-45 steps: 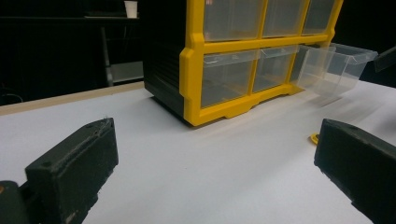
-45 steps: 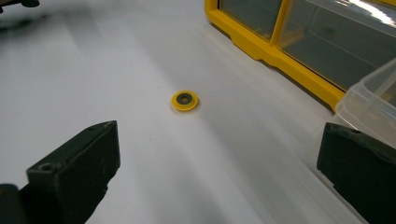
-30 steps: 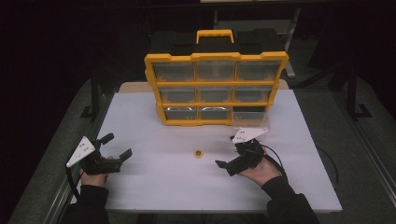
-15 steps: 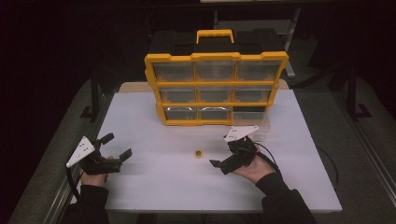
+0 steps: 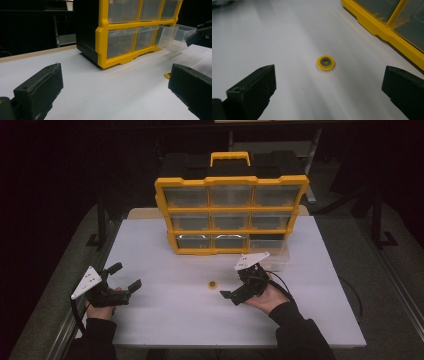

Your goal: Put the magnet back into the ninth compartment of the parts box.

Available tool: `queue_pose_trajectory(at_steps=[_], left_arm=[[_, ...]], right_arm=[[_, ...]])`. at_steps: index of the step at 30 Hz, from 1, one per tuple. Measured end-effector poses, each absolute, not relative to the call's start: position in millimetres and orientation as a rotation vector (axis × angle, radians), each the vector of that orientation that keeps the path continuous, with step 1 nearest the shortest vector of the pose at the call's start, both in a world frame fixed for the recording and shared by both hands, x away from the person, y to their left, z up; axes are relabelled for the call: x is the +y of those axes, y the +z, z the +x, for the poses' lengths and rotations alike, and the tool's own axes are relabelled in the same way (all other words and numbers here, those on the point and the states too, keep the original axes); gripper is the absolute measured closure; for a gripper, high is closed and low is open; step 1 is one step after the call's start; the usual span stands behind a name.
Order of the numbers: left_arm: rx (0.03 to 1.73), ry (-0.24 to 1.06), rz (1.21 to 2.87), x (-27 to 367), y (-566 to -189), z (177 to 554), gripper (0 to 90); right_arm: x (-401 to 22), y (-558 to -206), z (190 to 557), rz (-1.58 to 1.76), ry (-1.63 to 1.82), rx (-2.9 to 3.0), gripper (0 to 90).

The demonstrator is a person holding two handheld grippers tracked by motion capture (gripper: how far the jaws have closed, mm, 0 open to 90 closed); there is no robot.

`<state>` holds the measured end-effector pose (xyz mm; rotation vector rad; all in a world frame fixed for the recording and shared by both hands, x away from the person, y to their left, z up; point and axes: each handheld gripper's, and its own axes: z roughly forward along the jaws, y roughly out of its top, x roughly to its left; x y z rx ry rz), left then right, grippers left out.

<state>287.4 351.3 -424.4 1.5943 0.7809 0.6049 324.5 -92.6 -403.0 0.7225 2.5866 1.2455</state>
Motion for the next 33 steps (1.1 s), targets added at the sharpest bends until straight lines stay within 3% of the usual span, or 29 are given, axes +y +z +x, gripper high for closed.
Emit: queue_pose_trajectory(at_steps=[33], left_arm=[[0.778, 0.604, 1.591, 351.7, -424.1, 287.6, 0.0]], right_arm=[[-55.6, -404.3, 340.5, 0.657, 1.206, 2.666, 0.0]])
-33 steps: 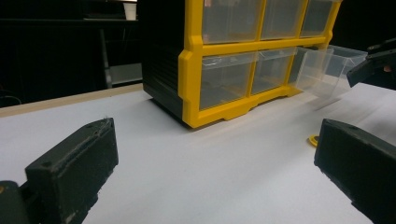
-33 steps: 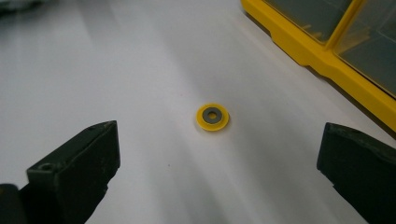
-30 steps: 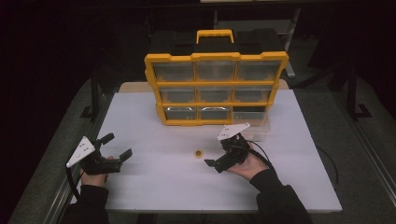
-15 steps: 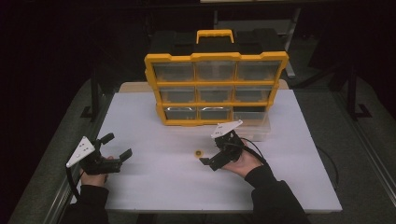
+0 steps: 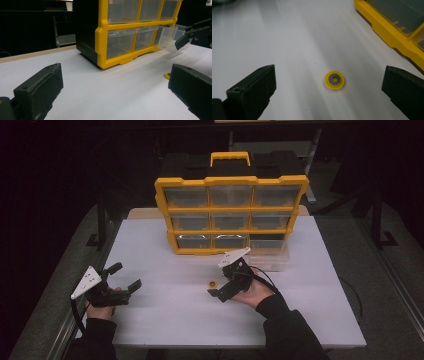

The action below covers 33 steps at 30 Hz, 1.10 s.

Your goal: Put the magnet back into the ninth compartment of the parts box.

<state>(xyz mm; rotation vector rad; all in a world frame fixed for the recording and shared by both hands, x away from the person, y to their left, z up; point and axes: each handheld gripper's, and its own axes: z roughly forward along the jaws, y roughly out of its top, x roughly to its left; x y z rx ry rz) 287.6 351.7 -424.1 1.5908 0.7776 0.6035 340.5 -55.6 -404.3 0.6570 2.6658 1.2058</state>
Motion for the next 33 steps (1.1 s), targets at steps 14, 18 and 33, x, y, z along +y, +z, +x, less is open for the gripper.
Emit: queue_pose_trajectory(at_steps=[14, 18, 33], left_arm=[[0.776, 0.603, 1.594, 351.4, -424.2, 287.7, 0.0], [0.775, 0.602, 1.594, 351.3, -424.3, 287.8, 0.0], [0.774, 0.601, 1.594, 351.2, -424.3, 287.8, 0.0]], right_arm=[[-47.8, -413.2, 347.6, 0.665, 1.189, 2.685, 0.0], [-46.6, -416.1, 349.8, 0.673, 1.181, 2.689, 0.0], [-43.0, -426.4, 358.1, 0.7, 1.154, 2.701, 0.0]])
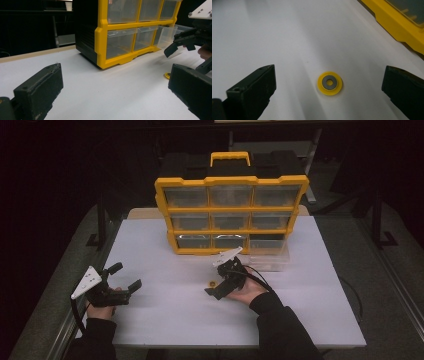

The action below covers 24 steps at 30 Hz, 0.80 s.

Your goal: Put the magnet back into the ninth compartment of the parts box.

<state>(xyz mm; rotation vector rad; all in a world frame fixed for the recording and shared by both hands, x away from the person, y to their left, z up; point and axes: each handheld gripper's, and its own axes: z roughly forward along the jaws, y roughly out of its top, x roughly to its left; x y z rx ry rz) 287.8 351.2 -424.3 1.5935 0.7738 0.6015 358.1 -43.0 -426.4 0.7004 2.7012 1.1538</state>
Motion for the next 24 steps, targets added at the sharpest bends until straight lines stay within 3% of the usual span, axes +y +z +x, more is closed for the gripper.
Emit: queue_pose_trajectory(at_steps=[15, 24], left_arm=[[0.774, 0.599, 1.594, 350.9, -424.6, 288.2, 0.0], [0.774, 0.599, 1.594, 350.9, -424.8, 288.3, 0.0]], right_arm=[[-39.9, -440.7, 368.8, 0.764, 1.104, 2.719, 0.0], [-37.6, -444.6, 369.3, 0.756, 1.082, 2.725, 13.0]])
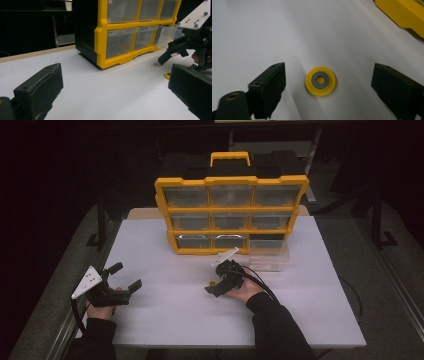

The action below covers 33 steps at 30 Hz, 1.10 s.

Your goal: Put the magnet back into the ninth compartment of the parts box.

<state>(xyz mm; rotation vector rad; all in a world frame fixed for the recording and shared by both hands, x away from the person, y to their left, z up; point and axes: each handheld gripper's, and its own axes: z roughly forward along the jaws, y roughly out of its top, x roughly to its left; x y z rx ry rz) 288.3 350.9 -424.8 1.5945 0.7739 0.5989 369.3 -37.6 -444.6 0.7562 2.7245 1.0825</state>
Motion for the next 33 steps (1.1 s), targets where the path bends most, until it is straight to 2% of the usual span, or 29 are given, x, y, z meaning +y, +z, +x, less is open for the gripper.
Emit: queue_pose_trajectory(at_steps=[6, 14, 16, 26, 33], left_arm=[[0.773, 0.6, 1.596, 350.7, -424.7, 288.3, 0.0], [0.774, 0.6, 1.595, 350.7, -424.7, 288.3, 0.0], [0.774, 0.6, 1.596, 350.7, -424.7, 288.4, 0.0], [0.77, 0.595, 1.594, 350.6, -424.2, 288.0, 0.0], [0.771, 0.595, 1.595, 350.6, -424.4, 288.2, 0.0]], right_arm=[[-36.0, -444.6, 367.6, 0.727, 1.067, 2.73, 17.5], [-33.6, -444.2, 363.7, 0.689, 1.041, 2.739, 35.3], [-32.9, -444.2, 362.9, 0.684, 1.04, 2.74, 36.9], [-30.0, -445.1, 360.6, 0.671, 1.023, 2.732, 60.0], [-33.0, -444.4, 362.3, 0.668, 1.025, 2.745, 61.0]])
